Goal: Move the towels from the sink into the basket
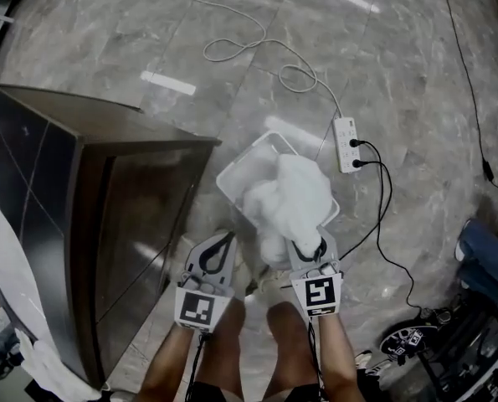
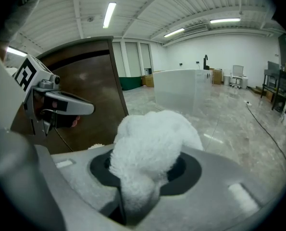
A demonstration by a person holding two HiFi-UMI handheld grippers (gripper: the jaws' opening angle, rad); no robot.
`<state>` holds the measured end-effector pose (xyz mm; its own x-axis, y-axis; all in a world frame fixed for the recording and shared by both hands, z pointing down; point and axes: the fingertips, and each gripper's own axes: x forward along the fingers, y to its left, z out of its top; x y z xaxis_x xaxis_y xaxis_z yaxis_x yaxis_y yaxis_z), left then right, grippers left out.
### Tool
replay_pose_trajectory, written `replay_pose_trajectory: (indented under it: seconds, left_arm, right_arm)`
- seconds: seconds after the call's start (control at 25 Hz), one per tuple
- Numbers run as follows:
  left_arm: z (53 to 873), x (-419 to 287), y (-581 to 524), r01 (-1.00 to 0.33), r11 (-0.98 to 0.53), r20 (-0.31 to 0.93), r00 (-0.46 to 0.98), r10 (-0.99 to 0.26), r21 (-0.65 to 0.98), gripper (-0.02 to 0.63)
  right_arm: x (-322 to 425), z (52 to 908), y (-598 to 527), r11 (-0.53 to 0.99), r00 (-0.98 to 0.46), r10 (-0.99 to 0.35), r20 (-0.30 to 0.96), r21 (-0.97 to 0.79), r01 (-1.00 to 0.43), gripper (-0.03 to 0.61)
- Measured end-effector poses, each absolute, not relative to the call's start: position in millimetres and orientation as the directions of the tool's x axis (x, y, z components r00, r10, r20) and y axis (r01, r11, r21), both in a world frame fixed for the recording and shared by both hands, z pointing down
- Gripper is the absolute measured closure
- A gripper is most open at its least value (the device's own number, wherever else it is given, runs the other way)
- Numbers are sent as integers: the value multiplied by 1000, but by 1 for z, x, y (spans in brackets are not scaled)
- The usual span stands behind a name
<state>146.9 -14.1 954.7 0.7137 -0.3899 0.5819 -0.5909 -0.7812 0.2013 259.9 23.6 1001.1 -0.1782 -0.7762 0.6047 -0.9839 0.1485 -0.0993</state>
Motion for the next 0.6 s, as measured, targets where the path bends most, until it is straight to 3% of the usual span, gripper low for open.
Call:
replay_pose_trajectory:
  seconds: [0.6]
  left_arm:
    - [1071, 147, -13, -617, -754, 637, 679, -364, 227, 604]
  right_arm:
    - [257, 1152, 26, 134, -204, -713, 671, -156, -979, 398]
